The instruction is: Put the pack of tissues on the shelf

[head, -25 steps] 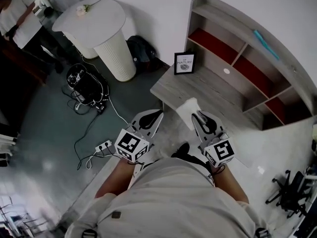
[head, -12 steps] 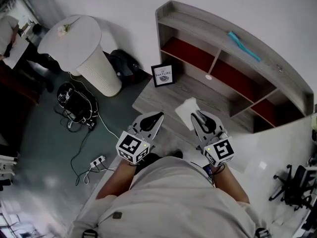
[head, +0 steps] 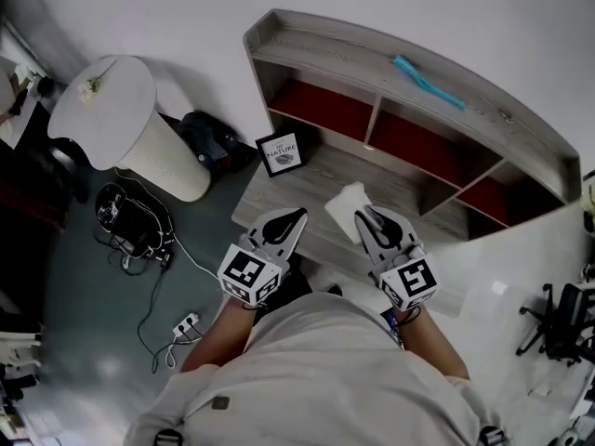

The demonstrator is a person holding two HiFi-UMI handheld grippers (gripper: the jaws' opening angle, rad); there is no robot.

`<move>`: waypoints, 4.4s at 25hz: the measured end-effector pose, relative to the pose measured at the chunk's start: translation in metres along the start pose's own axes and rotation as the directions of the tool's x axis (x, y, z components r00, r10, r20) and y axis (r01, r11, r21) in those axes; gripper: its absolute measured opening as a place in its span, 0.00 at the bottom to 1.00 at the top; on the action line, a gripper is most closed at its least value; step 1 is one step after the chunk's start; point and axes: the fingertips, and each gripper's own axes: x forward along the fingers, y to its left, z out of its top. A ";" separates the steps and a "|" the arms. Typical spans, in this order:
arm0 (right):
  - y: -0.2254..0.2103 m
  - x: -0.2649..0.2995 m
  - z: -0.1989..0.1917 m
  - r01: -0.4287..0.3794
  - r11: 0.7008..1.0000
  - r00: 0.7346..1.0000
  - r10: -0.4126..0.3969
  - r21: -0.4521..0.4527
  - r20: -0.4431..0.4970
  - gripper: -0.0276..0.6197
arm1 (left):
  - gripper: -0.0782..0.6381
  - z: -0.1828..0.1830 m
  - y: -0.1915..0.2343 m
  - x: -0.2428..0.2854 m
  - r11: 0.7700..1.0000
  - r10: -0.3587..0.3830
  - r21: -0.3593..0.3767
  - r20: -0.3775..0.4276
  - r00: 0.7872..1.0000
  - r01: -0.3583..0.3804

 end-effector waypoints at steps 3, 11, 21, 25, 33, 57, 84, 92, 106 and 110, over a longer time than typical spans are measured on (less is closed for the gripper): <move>-0.015 0.008 0.002 0.027 1.000 1.000 -0.027 0.002 0.001 0.16 | 0.13 0.008 0.008 0.016 0.999 -0.029 0.014 0.001 1.000 0.029; -0.052 0.051 -0.002 0.088 0.996 0.996 -0.088 0.017 -0.021 0.16 | 0.13 0.011 0.056 0.055 0.997 -0.076 -0.001 -0.017 0.997 0.076; -0.078 0.126 0.001 0.151 0.988 0.987 -0.150 0.011 -0.050 0.16 | 0.13 0.022 0.131 0.093 0.989 -0.150 0.003 -0.033 0.988 0.150; -0.087 0.157 0.003 0.176 0.984 0.983 -0.175 0.010 -0.058 0.16 | 0.13 0.027 0.159 0.103 0.984 -0.179 0.015 -0.031 0.983 0.179; -0.109 0.210 0.001 0.256 0.967 0.963 -0.256 -0.010 -0.080 0.16 | 0.13 0.029 0.204 0.126 0.971 -0.239 0.019 -0.040 0.970 0.240; -0.177 0.293 -0.049 0.364 0.927 0.903 -0.374 -0.088 -0.213 0.16 | 0.13 0.005 0.242 0.193 0.938 -0.345 0.008 -0.076 0.936 0.346; -0.189 0.293 -0.055 0.394 0.915 0.889 -0.403 -0.085 -0.217 0.40 | 0.13 0.009 0.241 0.190 0.946 -0.320 0.015 -0.080 0.944 0.323; -0.179 0.277 -0.040 0.381 0.921 0.901 -0.391 -0.084 -0.189 0.41 | 0.13 0.017 0.230 0.183 0.954 -0.296 0.027 -0.061 0.953 0.298; -0.140 0.239 -0.015 0.280 0.957 0.947 -0.288 -0.074 -0.144 0.41 | 0.13 0.030 0.188 0.163 0.976 -0.214 0.045 -0.028 0.976 0.215; -0.132 0.225 -0.014 0.244 0.967 0.958 -0.251 -0.072 -0.136 0.41 | 0.13 0.029 0.174 0.158 0.982 -0.181 0.046 -0.025 0.983 0.182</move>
